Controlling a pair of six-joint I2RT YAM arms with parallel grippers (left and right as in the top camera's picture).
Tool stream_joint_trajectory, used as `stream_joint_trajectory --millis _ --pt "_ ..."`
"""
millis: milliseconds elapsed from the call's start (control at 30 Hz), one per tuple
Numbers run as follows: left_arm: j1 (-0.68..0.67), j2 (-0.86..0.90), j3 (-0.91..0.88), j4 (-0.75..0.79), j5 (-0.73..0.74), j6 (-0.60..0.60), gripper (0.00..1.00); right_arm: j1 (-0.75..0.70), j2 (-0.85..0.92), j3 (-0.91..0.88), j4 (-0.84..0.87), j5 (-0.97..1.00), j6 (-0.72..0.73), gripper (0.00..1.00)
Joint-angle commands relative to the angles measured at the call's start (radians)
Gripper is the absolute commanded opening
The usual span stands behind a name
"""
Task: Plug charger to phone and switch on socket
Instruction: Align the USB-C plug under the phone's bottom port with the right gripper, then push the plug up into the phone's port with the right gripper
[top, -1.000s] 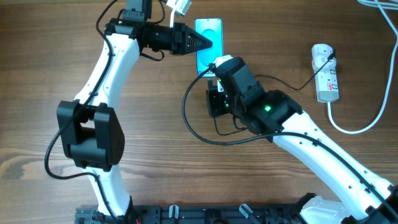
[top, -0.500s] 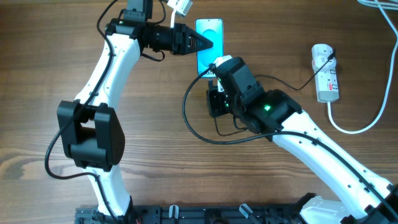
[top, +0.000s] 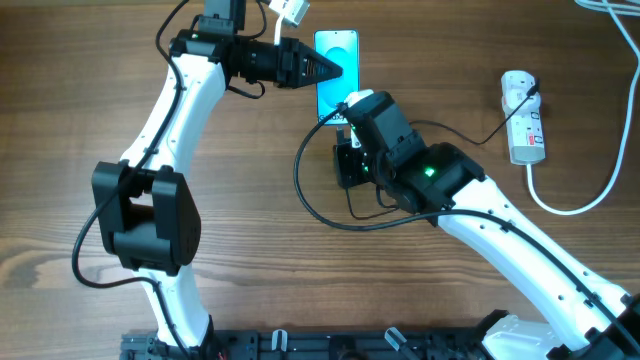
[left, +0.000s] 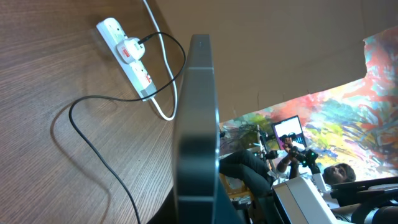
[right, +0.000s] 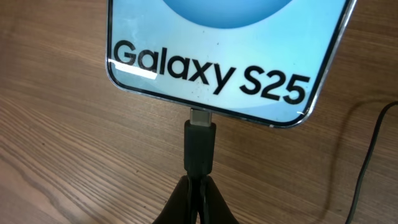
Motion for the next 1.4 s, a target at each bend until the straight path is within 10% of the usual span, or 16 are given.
stream_joint_trajectory --millis 0,1367 --pt "-0.006 -0.045 0.006 -0.004 0.042 0.023 0.04 -0.009 0.015 0.03 0.004 0.02 -0.02 0.04" --pt "-0.006 -0.045 0.005 -0.004 0.026 0.031 0.04 -0.009 0.015 0.031 0.026 0.037 -0.046 0.04"
